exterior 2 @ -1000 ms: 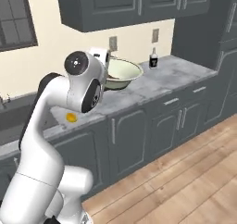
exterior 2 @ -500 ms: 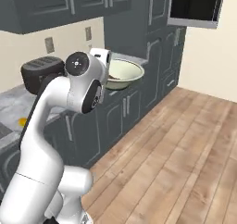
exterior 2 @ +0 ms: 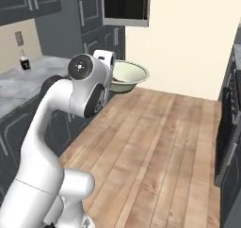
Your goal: Pick the potato from the sink and place it in the bowl. Then pick the bowl and place it in the microwave. Then close the microwave door and press the start button.
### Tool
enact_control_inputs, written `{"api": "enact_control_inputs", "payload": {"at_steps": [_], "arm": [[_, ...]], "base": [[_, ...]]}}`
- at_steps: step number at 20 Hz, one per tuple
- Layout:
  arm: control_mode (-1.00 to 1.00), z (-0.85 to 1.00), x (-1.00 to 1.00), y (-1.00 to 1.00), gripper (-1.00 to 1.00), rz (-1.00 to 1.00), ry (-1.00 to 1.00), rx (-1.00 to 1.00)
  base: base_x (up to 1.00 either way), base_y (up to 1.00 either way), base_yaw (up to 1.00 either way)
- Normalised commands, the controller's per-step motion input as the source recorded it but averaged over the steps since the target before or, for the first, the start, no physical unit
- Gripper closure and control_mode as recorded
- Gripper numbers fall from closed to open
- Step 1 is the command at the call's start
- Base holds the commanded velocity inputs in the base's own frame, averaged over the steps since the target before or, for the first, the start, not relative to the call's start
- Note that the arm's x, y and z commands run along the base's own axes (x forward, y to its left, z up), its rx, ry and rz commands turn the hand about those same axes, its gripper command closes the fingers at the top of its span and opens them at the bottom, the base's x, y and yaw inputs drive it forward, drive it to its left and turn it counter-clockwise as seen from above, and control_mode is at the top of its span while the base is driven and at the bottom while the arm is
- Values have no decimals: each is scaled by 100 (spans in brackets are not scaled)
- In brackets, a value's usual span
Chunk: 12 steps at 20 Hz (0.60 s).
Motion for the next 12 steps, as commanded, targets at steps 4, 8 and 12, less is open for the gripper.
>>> {"api": "enact_control_inputs", "payload": {"at_steps": [4,8,12], "arm": [[100,0,0,0,100,0,0,0],[100,0,0,0,100,0,0,0],[100,0,0,0,100,0,0,0]], "base": [[95,-55,-18],[100,-31,0],[100,-33,0]]}}
